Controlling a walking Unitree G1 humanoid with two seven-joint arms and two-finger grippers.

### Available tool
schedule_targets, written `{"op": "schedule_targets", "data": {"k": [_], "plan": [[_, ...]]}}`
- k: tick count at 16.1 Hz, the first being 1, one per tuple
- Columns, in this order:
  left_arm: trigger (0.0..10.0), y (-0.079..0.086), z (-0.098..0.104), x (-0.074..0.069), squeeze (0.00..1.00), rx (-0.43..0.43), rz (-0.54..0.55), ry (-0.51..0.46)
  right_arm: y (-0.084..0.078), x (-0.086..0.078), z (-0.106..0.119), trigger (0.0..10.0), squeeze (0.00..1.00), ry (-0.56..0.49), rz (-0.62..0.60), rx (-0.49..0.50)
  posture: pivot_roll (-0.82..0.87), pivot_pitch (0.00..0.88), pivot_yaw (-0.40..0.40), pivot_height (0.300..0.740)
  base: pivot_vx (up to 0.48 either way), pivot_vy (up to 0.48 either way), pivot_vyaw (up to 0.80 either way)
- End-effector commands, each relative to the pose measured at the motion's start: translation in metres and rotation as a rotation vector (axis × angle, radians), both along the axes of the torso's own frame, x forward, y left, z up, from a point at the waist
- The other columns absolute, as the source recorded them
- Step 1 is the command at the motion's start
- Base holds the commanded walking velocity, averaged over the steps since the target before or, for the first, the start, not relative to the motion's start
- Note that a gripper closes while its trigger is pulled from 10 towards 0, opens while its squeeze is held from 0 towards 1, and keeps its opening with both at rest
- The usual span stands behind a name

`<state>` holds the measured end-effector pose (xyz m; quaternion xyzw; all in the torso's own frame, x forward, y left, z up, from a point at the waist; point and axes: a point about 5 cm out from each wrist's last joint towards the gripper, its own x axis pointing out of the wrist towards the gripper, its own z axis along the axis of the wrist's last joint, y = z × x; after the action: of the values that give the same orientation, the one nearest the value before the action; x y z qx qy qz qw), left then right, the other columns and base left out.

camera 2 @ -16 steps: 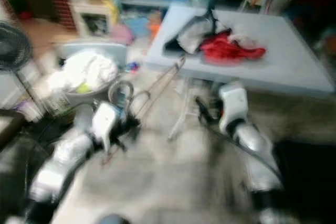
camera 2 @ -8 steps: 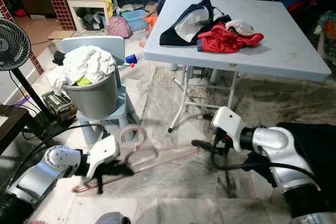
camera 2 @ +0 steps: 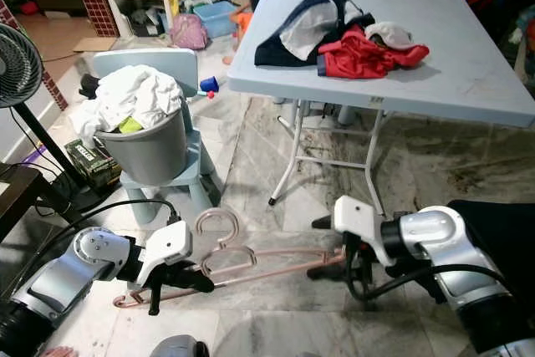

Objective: Hang hanger

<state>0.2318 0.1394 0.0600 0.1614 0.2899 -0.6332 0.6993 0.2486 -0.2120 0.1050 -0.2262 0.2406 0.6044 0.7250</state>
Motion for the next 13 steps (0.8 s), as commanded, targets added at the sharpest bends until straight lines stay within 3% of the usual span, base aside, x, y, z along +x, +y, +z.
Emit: {"op": "schedule_targets", "data": {"k": [1, 2, 3, 7, 13], "plan": [[10.0, -0.003, 0.004, 0.001, 0.0, -0.005, -0.03, -0.02, 0.01, 0.001, 0.003, 7.0, 0.0, -0.01, 0.047, -0.004, 0.01, 0.0, 0.004, 0.74, 0.0, 0.0, 0.0], [10.0, -0.004, 0.003, 0.001, 0.0, -0.006, -0.033, -0.02, 0.012, 0.001, 0.001, 3.1, 0.0, 0.0, 0.048, -0.005, 0.01, 0.0, 0.004, 0.74, 0.0, 0.0, 0.0], [10.0, -0.006, 0.003, 0.001, 0.0, -0.01, -0.037, -0.019, 0.015, -0.001, -0.002, 0.0, 0.0, 0.018, 0.053, -0.006, 0.02, 0.0, 0.005, 0.74, 0.0, 0.0, 0.0], [10.0, -0.009, 0.002, 0.0, 0.0, -0.013, -0.047, -0.024, 0.023, -0.003, -0.01, 0.0, 0.0, 0.02, 0.081, -0.059, 0.02, 0.0, 0.009, 0.74, 0.0, 0.0, 0.0], [10.0, -0.012, -0.001, -0.001, 0.0, -0.005, -0.063, -0.029, 0.029, 0.002, -0.001, 0.0, 0.0, -0.021, 0.116, -0.14, 0.01, 0.0, 0.014, 0.74, 0.0, 0.0, 0.0]]}}
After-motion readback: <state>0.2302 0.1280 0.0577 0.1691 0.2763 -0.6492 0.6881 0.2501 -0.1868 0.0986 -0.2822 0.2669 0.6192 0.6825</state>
